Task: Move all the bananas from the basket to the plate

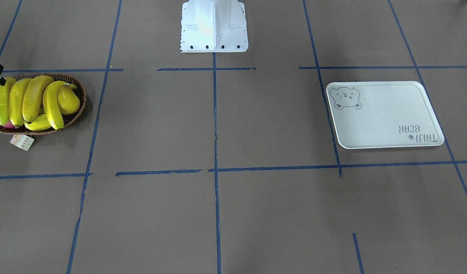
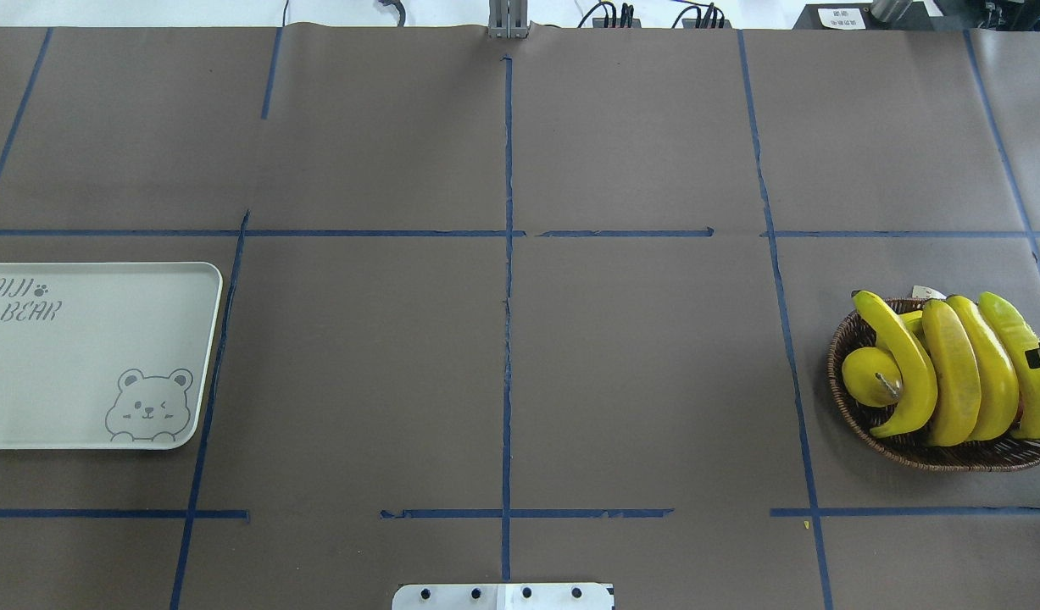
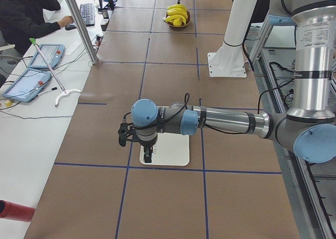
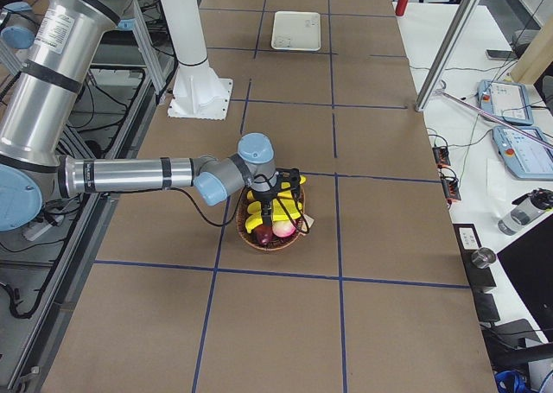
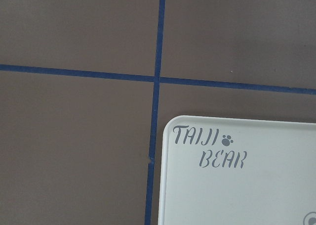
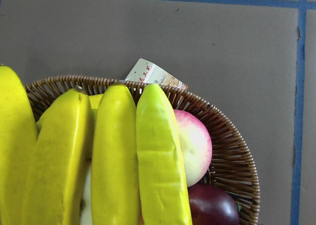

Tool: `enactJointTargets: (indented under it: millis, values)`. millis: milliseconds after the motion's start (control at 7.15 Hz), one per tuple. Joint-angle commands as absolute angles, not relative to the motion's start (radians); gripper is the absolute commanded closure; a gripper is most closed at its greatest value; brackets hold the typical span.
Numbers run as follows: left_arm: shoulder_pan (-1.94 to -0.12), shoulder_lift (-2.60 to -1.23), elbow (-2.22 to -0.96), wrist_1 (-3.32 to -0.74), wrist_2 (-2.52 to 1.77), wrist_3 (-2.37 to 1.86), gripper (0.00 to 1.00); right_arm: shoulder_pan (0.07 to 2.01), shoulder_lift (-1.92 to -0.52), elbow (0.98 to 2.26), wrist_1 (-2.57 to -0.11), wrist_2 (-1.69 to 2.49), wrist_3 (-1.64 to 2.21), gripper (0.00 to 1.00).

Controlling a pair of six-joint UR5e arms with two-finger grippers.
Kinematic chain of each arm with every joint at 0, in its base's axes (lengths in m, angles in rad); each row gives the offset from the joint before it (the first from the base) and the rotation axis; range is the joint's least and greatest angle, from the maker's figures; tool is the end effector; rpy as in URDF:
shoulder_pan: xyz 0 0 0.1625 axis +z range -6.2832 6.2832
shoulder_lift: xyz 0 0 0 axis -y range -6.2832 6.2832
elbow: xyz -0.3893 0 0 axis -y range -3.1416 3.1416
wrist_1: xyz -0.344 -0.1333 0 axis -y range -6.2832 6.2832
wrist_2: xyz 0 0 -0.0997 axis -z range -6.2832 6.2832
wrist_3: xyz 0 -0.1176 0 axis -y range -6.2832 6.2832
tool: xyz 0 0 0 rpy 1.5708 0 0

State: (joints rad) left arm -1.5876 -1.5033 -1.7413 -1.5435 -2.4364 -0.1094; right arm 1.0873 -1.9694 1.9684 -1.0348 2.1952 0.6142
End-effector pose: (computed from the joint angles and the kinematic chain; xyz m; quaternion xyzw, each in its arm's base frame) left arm -0.0508 -0.4203 0.5840 0.0149 0.4203 -0.0414 0.9063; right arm -0.0950 -0.3198 0.5529 0.0601 -0.3840 -0.0211 0.9212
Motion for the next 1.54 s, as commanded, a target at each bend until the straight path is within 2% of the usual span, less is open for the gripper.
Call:
enactJointTargets:
  millis: [0, 140, 420, 1399]
  values:
    - [-1.589, -1.503, -1.743, -1.543, -2.437, -0.109, 0.0, 1.049, -1.97, 1.96, -1.035, 2.181, 0.612, 0.02]
    - [-1.589, -1.503, -1.744, -1.543, -2.437, -0.109, 0.0, 1.049, -1.976, 1.954, -1.034, 2.183, 0.611, 0.14]
    - [-1.589, -1.503, -1.743, -1.543, -2.437, -0.109, 0.0, 1.049, -1.977, 1.936, -1.034, 2.184, 0.585, 0.29]
    - [-1.588, -1.503, -1.743, -1.546, -2.437, -0.115, 0.0, 1.029, -1.97, 1.924, -1.037, 2.192, 0.566, 0.3]
